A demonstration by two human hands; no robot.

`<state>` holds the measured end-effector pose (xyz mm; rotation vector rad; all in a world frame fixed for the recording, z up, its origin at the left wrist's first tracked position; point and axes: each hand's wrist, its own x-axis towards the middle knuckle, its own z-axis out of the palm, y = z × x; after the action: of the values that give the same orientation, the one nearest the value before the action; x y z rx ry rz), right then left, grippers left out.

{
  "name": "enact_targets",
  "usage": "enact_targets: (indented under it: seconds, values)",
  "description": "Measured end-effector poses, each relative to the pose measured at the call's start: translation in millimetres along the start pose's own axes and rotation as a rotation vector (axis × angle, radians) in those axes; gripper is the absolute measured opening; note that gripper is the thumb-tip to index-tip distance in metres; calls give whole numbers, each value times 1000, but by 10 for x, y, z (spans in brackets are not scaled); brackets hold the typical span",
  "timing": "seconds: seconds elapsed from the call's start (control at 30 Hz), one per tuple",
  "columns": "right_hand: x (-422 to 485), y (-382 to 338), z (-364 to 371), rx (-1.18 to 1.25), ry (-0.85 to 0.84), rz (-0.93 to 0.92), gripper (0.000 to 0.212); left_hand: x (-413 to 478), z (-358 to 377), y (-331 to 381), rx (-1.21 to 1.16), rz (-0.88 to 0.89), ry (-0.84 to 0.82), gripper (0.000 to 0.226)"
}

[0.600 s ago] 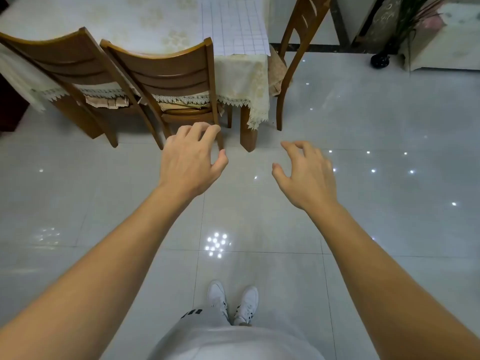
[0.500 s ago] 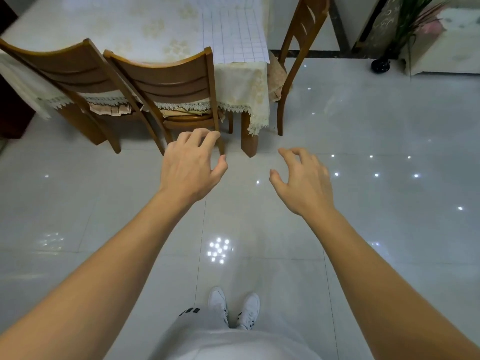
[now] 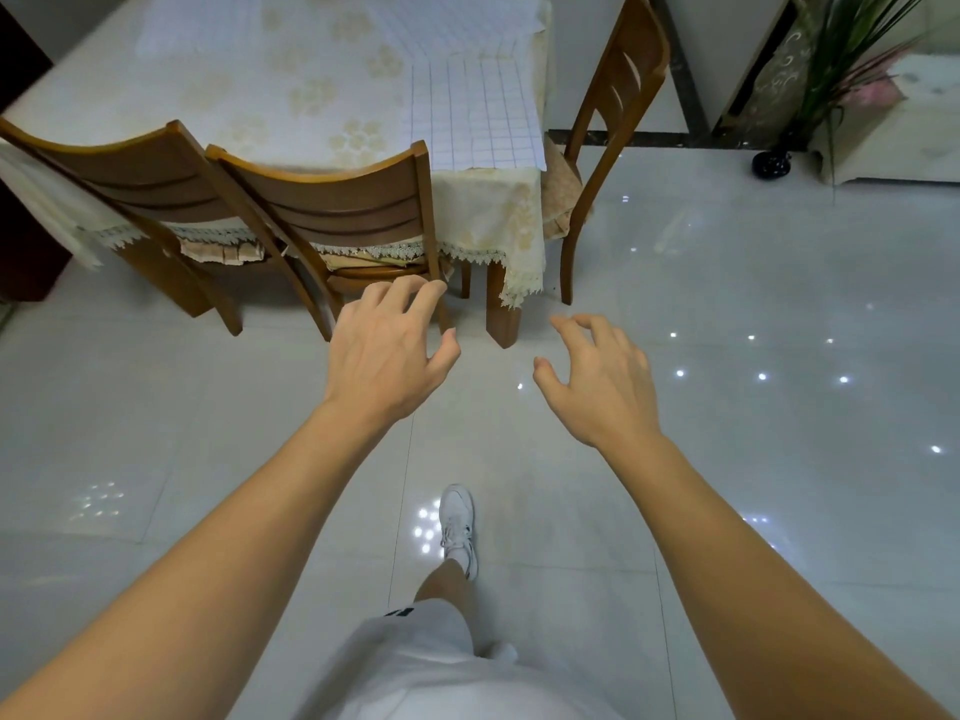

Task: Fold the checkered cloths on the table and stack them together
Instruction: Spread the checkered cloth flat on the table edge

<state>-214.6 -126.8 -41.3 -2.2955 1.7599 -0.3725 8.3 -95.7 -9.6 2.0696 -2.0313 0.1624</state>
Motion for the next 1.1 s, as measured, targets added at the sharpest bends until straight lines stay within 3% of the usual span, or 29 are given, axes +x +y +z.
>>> enact_targets:
  seconds: [0.57, 1.1]
  values:
    - [2343, -389, 423, -17, -18, 23, 49, 2274, 591, -1065, -40, 16, -44, 47]
    - [4119, -104, 675, -4, -42, -52, 48, 3804, 1136, -1349, -52, -16, -93, 49]
